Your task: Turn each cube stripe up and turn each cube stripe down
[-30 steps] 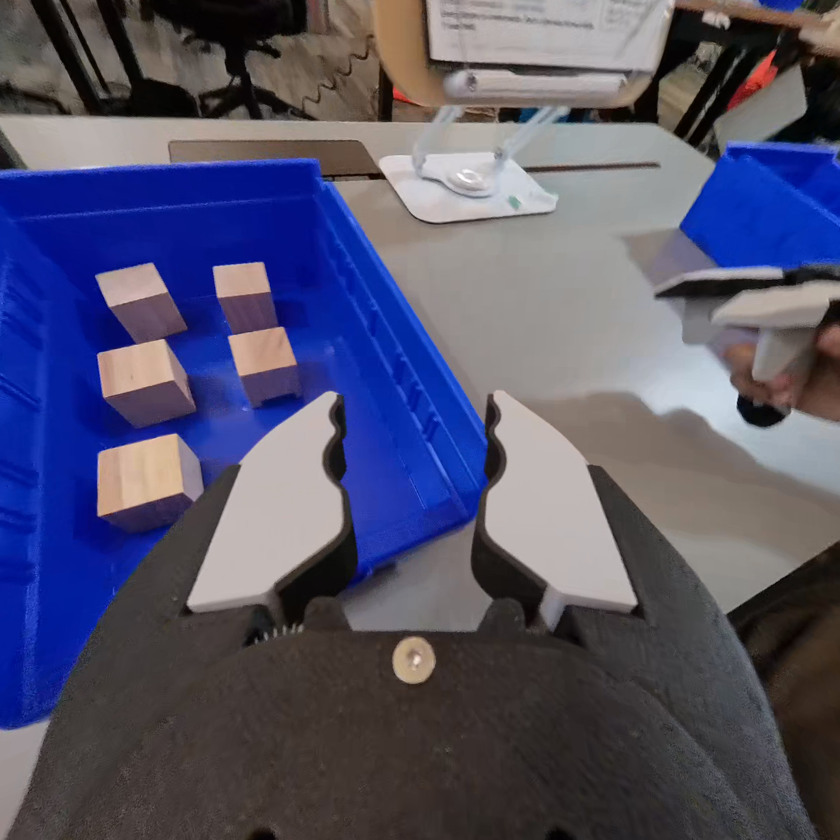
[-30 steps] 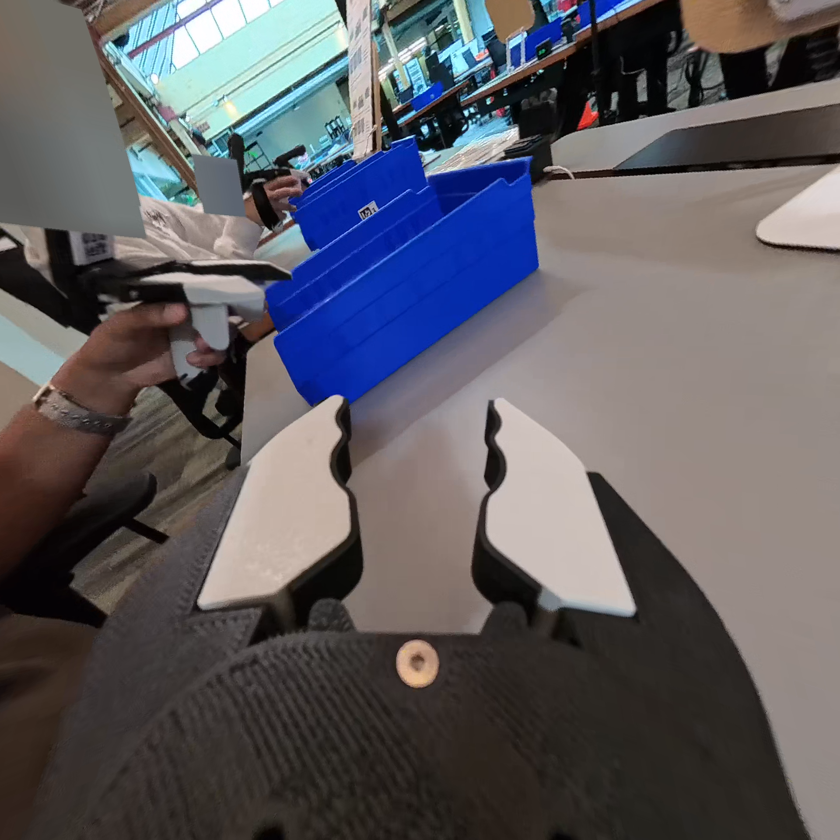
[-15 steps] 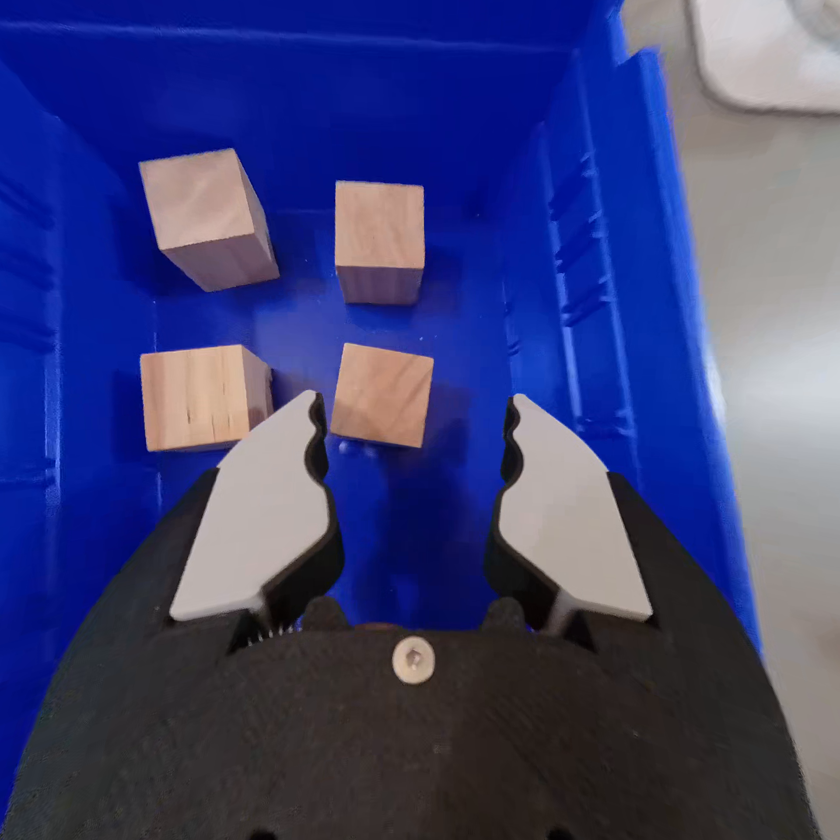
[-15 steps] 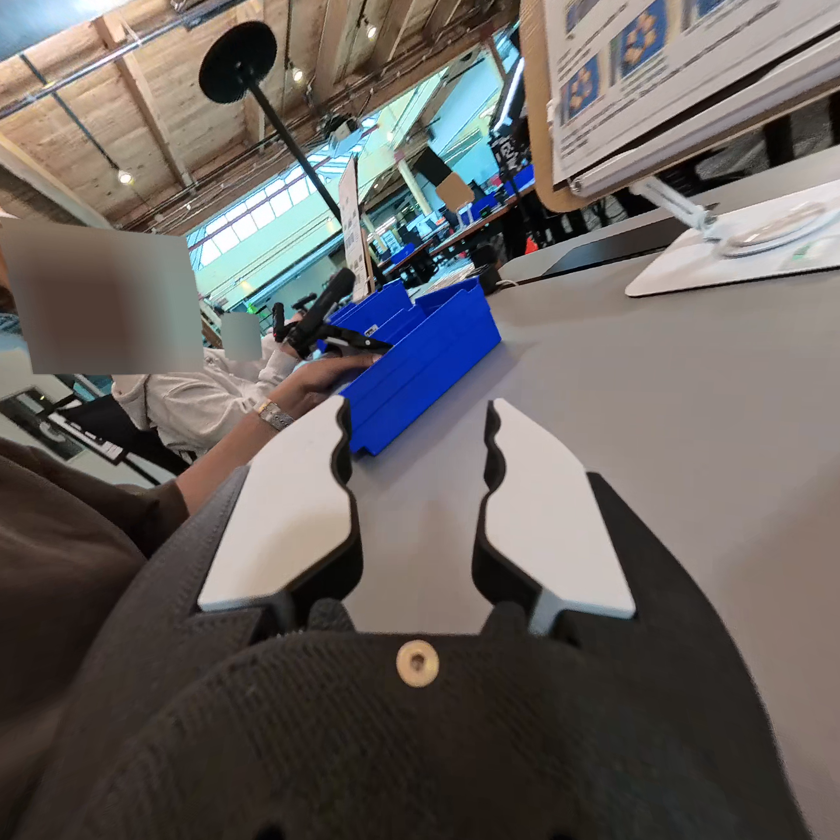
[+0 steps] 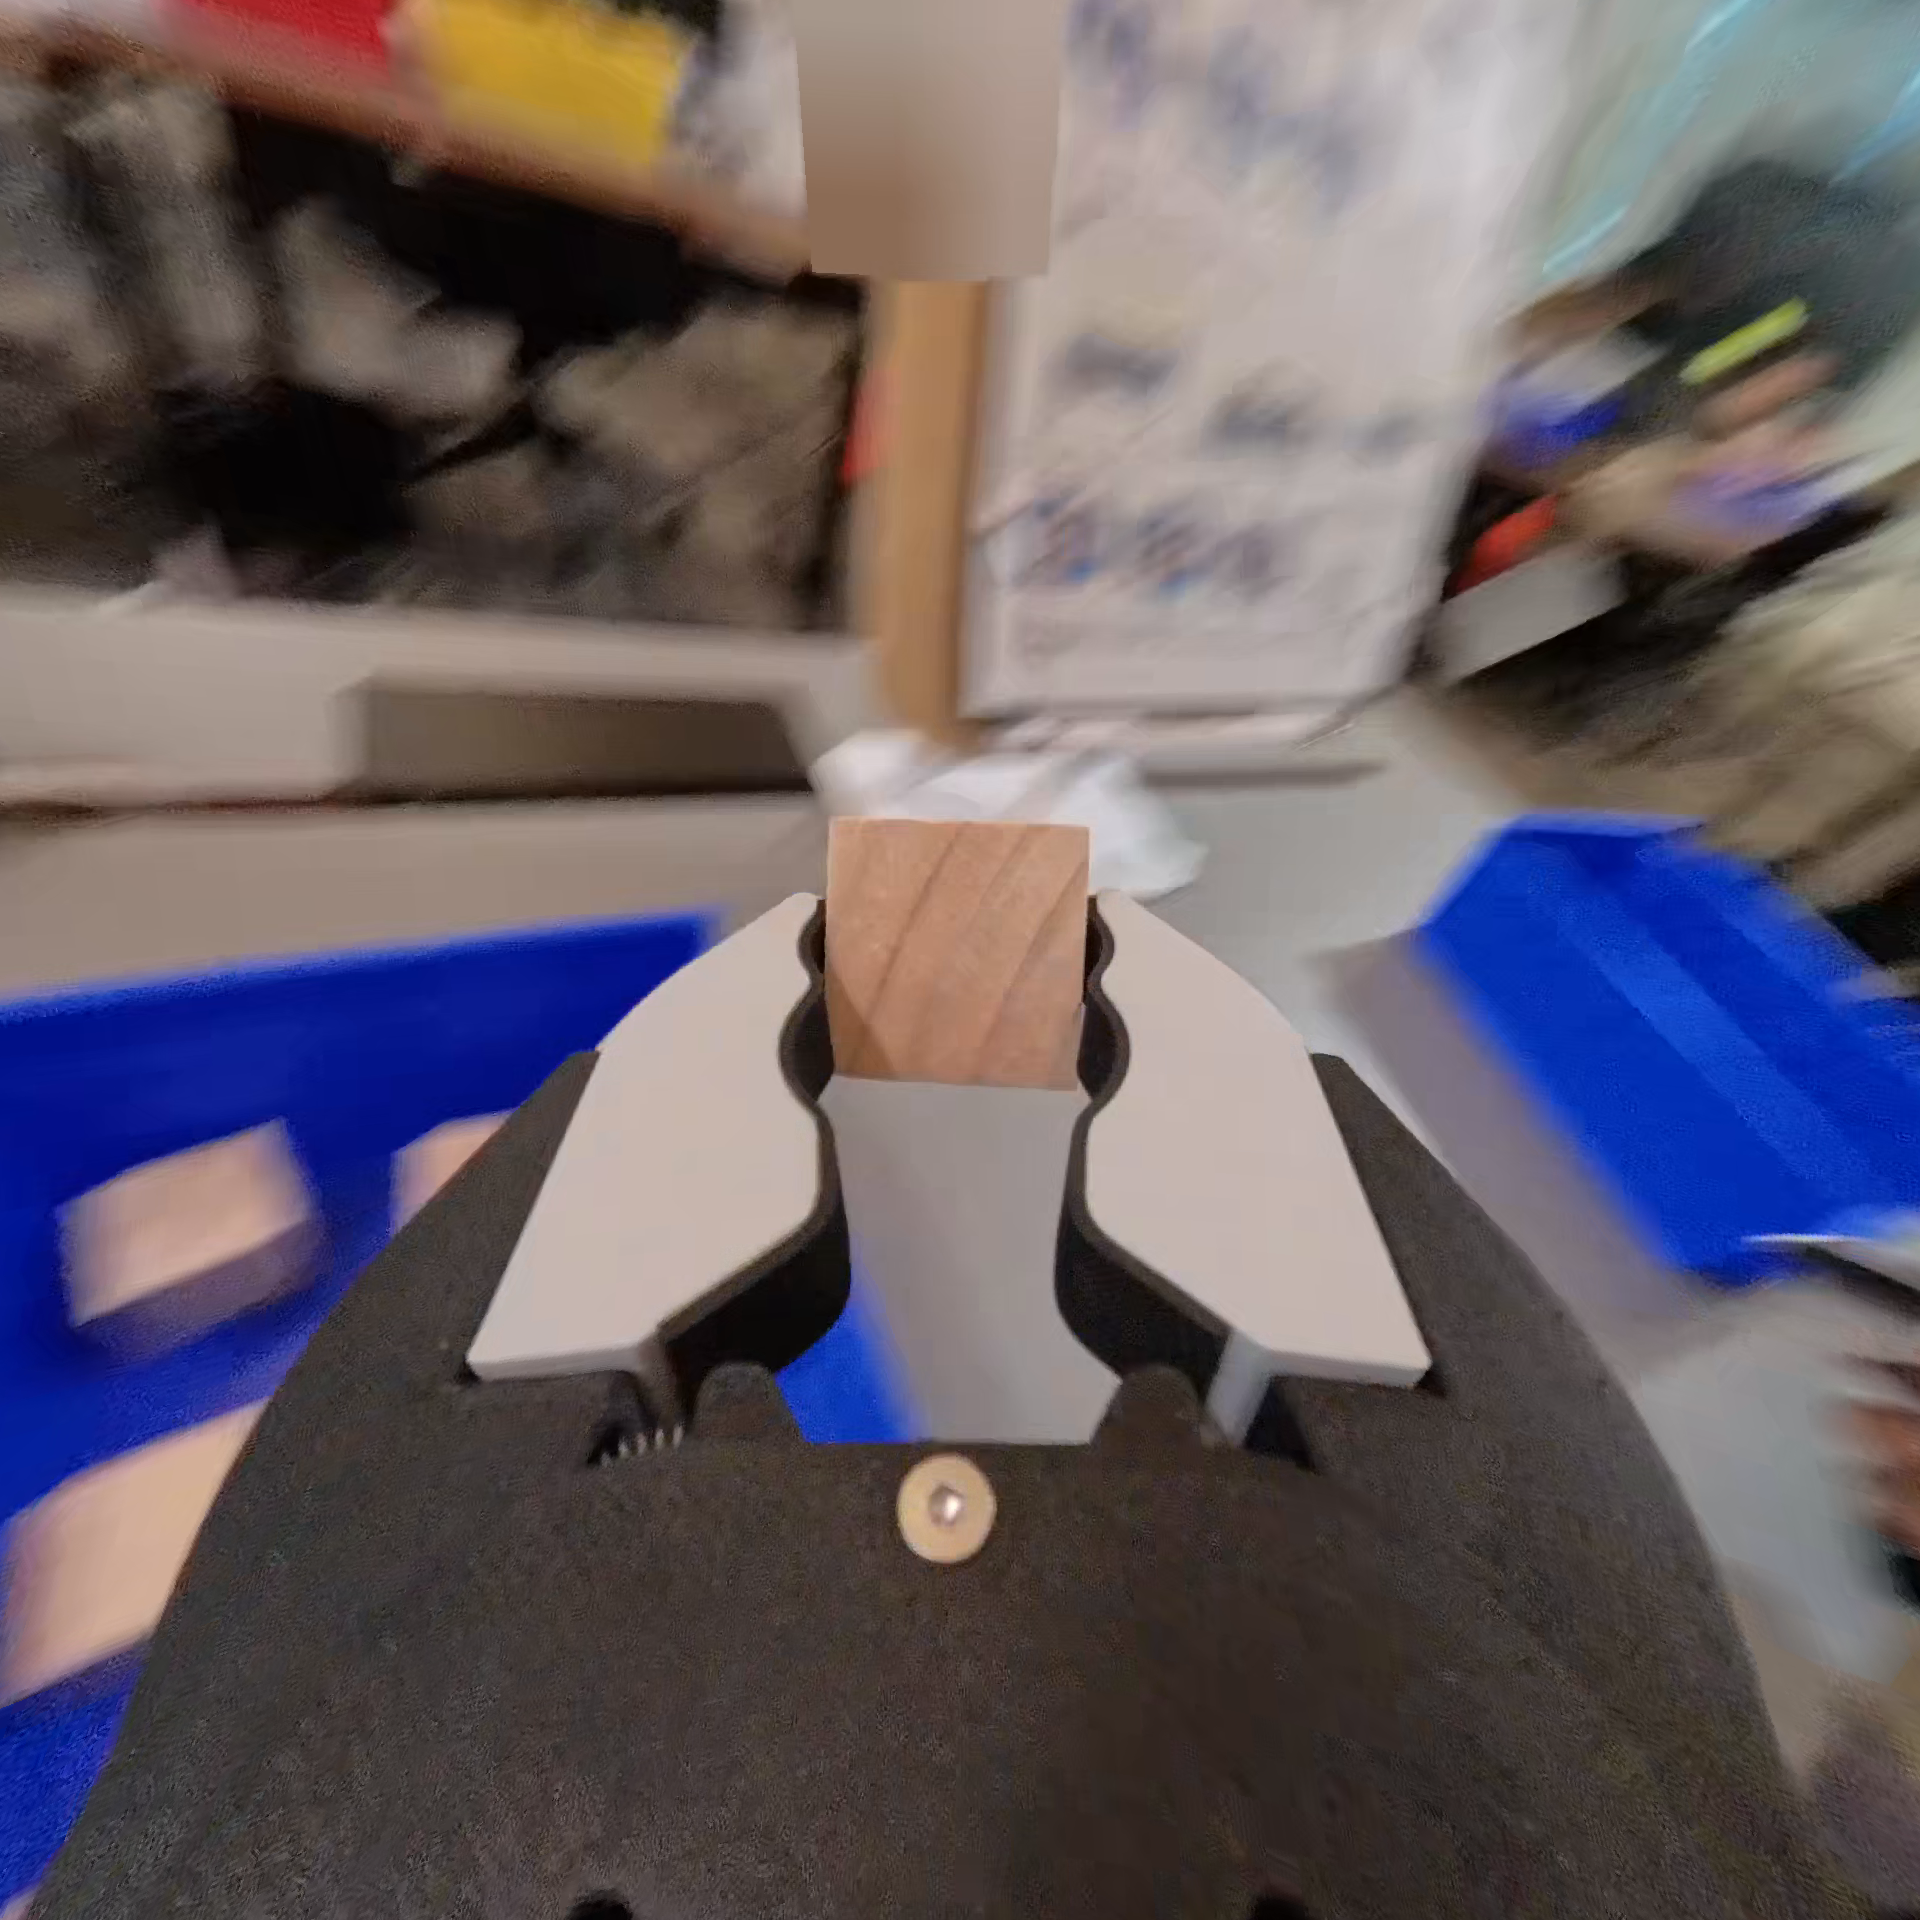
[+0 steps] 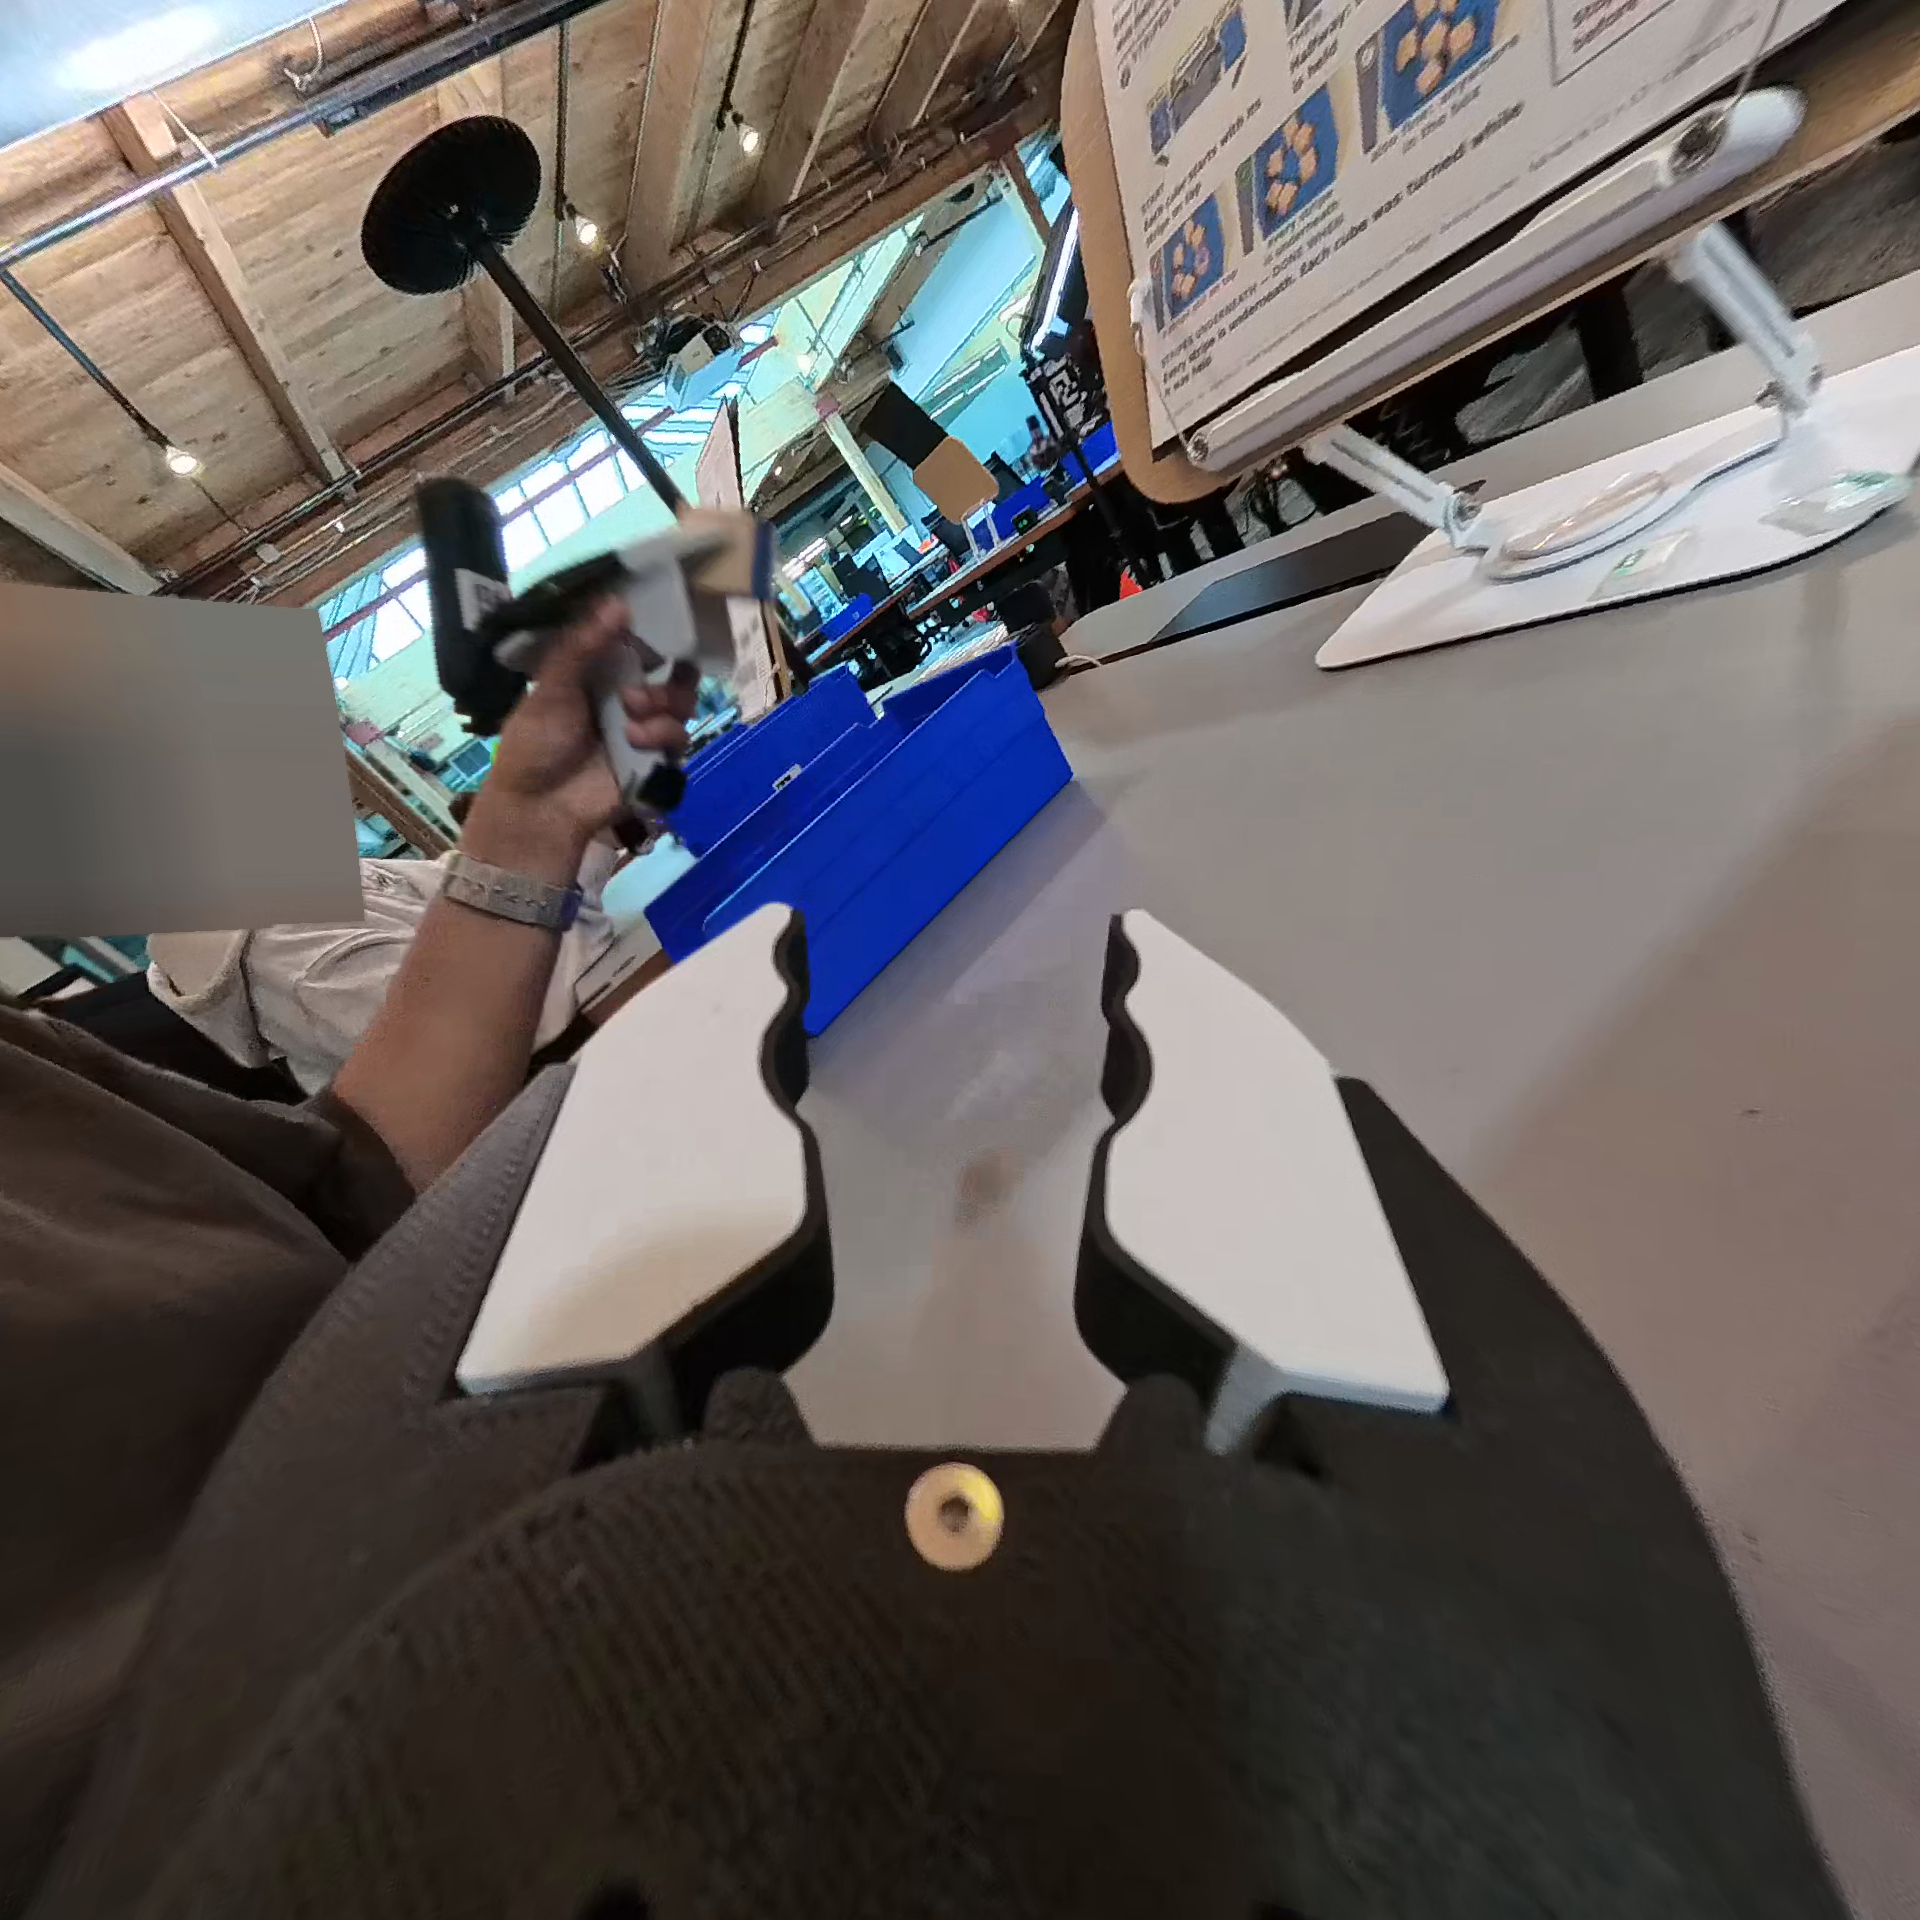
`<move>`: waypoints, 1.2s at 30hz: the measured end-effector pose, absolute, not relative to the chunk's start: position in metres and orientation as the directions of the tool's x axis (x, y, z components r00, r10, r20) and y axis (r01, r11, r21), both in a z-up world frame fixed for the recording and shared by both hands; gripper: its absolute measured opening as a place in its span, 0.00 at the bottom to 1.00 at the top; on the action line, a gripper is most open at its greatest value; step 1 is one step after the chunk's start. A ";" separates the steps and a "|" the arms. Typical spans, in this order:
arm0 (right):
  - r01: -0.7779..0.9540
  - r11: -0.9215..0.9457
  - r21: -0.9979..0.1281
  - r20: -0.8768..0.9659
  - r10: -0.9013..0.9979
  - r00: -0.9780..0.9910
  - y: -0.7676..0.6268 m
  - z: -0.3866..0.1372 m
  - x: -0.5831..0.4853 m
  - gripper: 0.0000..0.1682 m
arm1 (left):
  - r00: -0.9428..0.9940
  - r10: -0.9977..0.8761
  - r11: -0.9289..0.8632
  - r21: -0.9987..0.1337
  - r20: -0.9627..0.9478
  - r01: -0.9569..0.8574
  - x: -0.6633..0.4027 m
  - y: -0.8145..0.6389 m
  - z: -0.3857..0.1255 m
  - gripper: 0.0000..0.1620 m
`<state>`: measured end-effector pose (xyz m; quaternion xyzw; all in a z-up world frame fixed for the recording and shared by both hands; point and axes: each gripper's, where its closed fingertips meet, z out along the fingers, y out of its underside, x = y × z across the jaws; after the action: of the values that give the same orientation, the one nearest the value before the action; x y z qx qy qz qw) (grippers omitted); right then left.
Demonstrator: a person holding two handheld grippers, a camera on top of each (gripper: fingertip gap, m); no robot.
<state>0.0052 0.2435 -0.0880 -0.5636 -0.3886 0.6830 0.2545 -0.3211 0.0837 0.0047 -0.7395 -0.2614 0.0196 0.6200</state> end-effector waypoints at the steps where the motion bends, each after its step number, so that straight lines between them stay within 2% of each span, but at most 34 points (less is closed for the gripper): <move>1: 0.100 -0.565 -0.819 -0.571 0.784 -0.244 0.240 -0.089 0.002 0.33 | 0.894 0.265 0.007 -0.928 0.360 0.372 -0.295 0.094 0.030 0.28; 3: 0.119 -0.561 -0.819 -0.571 0.774 -0.273 0.230 -0.088 -0.004 0.34 | 0.874 -0.047 0.125 -0.865 0.484 0.486 -0.241 0.112 0.059 0.28; 6: 0.125 -0.555 -0.823 -0.562 0.758 -0.333 0.214 -0.080 -0.011 0.37 | 0.645 -0.379 0.029 -0.688 0.664 0.725 -0.173 0.139 0.050 0.27; 9: 0.081 -0.427 -0.900 -0.428 0.837 -0.341 0.205 -0.074 -0.017 0.42 | 0.353 -0.497 -0.140 -0.474 0.793 0.869 -0.124 0.163 0.011 0.27; 12: 0.023 -0.259 -0.965 -0.252 0.910 -0.329 0.198 -0.067 -0.020 0.44 | 0.132 -0.475 -0.250 -0.276 0.870 0.928 -0.094 0.179 -0.035 0.27; 14: 0.016 -0.234 -0.972 -0.226 0.916 -0.330 0.194 -0.067 -0.023 0.42 | 0.056 -0.461 -0.289 -0.209 0.886 0.934 -0.082 0.182 -0.053 0.27; 18: 0.048 -0.269 -0.962 -0.267 0.888 -0.373 0.184 -0.071 -0.032 0.43 | 0.108 -0.424 -0.360 -0.277 0.899 0.891 -0.056 0.186 -0.073 0.27; 22: 0.060 -0.125 -0.990 -0.139 0.914 -0.380 0.178 -0.078 -0.035 0.41 | 0.066 -0.446 -0.404 -0.267 0.892 0.875 -0.042 0.180 -0.073 0.28; 24: 0.060 -0.130 -0.990 -0.143 0.912 -0.385 0.176 -0.078 -0.036 0.39 | 0.070 -0.465 -0.377 -0.269 0.882 0.886 -0.044 0.177 -0.072 0.27; 27: 0.066 -0.319 -0.945 -0.315 0.844 -0.434 0.172 -0.068 -0.037 0.39 | 0.138 -0.492 -0.322 -0.327 0.860 0.889 -0.049 0.174 -0.071 0.27; 31: 0.122 -0.622 -0.773 -0.599 0.655 -0.460 0.179 -0.061 -0.040 0.36 | 0.268 -0.487 -0.245 -0.425 0.831 0.872 -0.055 0.174 -0.072 0.27; 36: 0.177 -0.628 -0.758 -0.634 0.645 -0.428 0.175 -0.072 -0.045 0.36 | 0.369 -0.484 -0.186 -0.506 0.793 0.842 -0.054 0.174 -0.070 0.27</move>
<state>-0.0448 0.1751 -0.0720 -0.5112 -0.4016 0.7434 0.1573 -0.0539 0.1738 -0.0695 -0.5514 -0.1625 -0.5375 0.6169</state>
